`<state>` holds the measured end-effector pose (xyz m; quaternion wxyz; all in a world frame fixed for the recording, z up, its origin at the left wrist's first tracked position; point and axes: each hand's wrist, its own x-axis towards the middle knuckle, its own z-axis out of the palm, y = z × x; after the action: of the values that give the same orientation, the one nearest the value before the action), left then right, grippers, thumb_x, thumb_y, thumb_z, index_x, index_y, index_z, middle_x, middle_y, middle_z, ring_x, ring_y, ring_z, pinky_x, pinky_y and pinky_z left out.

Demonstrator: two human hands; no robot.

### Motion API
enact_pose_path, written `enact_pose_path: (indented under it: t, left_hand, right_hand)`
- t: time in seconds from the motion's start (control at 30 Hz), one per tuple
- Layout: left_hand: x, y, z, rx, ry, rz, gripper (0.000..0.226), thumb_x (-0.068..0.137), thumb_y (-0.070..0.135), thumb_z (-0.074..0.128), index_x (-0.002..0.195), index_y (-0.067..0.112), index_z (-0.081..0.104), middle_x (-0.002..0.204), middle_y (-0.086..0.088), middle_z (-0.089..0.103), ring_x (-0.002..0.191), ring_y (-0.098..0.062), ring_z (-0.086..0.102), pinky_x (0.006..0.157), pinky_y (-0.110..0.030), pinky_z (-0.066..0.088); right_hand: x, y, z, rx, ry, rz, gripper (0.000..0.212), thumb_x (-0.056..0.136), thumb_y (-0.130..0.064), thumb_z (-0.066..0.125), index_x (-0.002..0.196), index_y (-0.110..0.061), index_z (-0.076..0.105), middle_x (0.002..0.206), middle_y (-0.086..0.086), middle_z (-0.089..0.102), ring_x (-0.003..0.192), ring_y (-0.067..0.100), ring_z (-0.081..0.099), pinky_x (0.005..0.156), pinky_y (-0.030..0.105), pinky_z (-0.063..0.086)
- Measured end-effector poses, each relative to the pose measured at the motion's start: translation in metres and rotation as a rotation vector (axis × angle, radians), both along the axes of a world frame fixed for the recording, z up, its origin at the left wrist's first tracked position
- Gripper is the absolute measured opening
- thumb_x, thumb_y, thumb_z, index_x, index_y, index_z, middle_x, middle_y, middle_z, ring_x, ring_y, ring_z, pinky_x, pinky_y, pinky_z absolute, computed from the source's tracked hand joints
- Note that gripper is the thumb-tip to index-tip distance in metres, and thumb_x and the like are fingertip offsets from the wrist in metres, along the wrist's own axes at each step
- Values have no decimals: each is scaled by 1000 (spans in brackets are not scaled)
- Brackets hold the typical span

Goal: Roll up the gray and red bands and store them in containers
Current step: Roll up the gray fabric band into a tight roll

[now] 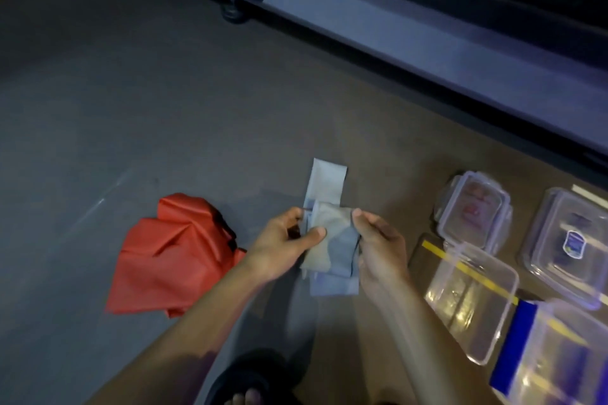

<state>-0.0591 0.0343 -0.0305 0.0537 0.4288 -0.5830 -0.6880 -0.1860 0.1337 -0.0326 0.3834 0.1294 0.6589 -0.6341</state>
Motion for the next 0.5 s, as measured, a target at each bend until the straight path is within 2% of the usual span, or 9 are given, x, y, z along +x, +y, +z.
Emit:
enact_pose_path:
  t: [0.1,0.13,0.2,0.23,0.3,0.37,0.43,0.5]
  left_hand:
    - [-15,-16,-21,21,-144,1,15,93,21,72,100,17,59,95,-6,72,84,-19,69,66,-34,56]
    - [-18,-22,-28,-8,-182,-11,20,91,24,74,102,19,58,100,-8,73,88,-21,70,68,-37,57]
    - [-25,-32,-38,-151,-263,-47,33,86,30,76,114,24,58,111,-3,73,100,-23,70,82,-41,59]
    - [-28,-35,-38,-234,-310,-66,41,86,29,75,123,25,57,118,-1,71,106,-22,68,87,-38,58]
    - [-32,-38,-37,-372,-390,-89,50,88,25,74,132,28,51,128,2,61,113,-22,62,83,-28,55]
    - [-33,-37,-33,-487,-432,-146,58,84,28,77,132,36,46,130,5,51,115,-22,58,89,-34,55]
    - [-33,-33,-34,-548,-478,-225,65,81,34,80,131,42,39,131,8,50,114,-22,59,91,-43,55]
    - [-33,-31,-38,-565,-540,-238,66,79,40,81,129,42,37,129,8,54,113,-25,61,88,-44,54]
  right_hand:
    - [-10,-22,-18,97,32,29,16,90,-12,77,75,-14,72,74,2,72,73,19,67,70,33,57]
    - [-13,-29,-24,122,47,53,17,90,-13,77,74,-15,71,71,-1,71,69,16,65,65,29,56]
    - [-21,-41,-36,161,86,99,18,91,-15,77,74,-16,70,69,-4,69,66,12,62,59,24,52]
    - [-24,-47,-41,178,116,126,18,91,-15,76,74,-17,69,70,-5,67,66,10,60,57,20,50]
    - [-30,-55,-47,223,184,187,19,92,-15,75,75,-20,69,71,-6,67,64,7,58,55,15,48]
    - [-33,-60,-53,287,271,256,19,91,-19,76,74,-22,69,76,-6,71,73,11,65,67,22,55]
    - [-35,-63,-56,371,356,326,16,90,-23,76,76,-22,70,86,-3,76,87,18,71,83,33,58]
    - [-37,-65,-51,456,398,353,8,90,-26,75,83,-23,72,94,1,77,94,20,72,88,33,56]
